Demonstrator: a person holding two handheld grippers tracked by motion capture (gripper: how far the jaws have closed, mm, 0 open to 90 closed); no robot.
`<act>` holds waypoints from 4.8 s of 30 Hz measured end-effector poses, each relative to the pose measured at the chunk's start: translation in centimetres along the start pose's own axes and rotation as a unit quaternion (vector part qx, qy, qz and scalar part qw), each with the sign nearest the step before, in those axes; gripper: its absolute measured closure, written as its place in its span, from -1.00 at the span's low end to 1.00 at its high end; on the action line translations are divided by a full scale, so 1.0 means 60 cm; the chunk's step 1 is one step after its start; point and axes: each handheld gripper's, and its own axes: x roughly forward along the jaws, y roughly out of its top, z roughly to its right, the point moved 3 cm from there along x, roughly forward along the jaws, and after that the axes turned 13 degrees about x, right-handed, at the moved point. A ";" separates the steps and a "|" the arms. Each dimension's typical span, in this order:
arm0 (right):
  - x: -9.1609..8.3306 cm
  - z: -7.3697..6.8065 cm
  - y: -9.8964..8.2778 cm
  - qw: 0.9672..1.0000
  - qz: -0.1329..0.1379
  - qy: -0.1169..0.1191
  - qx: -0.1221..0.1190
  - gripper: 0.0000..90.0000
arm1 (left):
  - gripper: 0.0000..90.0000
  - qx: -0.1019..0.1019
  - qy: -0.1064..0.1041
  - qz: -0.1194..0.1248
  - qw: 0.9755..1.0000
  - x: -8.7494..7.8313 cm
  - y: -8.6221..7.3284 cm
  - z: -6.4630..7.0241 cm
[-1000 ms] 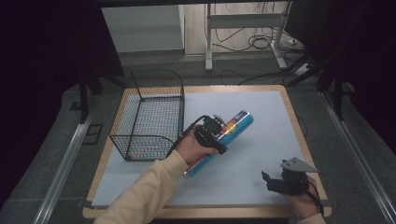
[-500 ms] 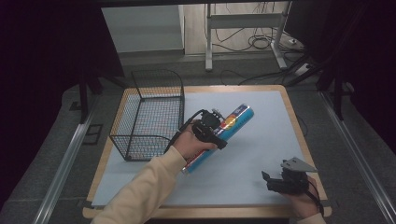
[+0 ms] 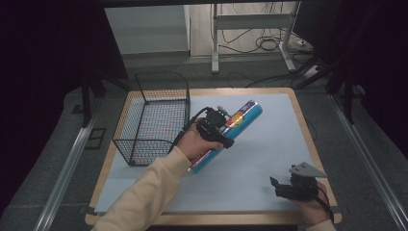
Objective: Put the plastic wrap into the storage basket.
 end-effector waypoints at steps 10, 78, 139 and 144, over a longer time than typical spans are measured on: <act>-0.001 0.001 0.000 1.000 0.000 -0.001 0.001 -0.77 | -0.30 -0.004 0.011 0.010 1.000 -0.016 0.013 -0.012; 0.000 0.003 -0.001 1.000 -0.003 -0.004 0.001 -0.75 | -0.29 -0.046 0.091 0.036 0.994 -0.075 0.059 -0.165; 0.002 0.003 -0.005 1.000 -0.003 -0.015 -0.009 -0.75 | -0.29 -0.098 0.161 -0.086 0.978 -0.004 -0.085 -0.330; 0.001 0.001 -0.004 1.000 0.000 -0.017 -0.009 -0.74 | -0.30 -0.089 0.176 -0.122 0.973 0.014 -0.100 -0.335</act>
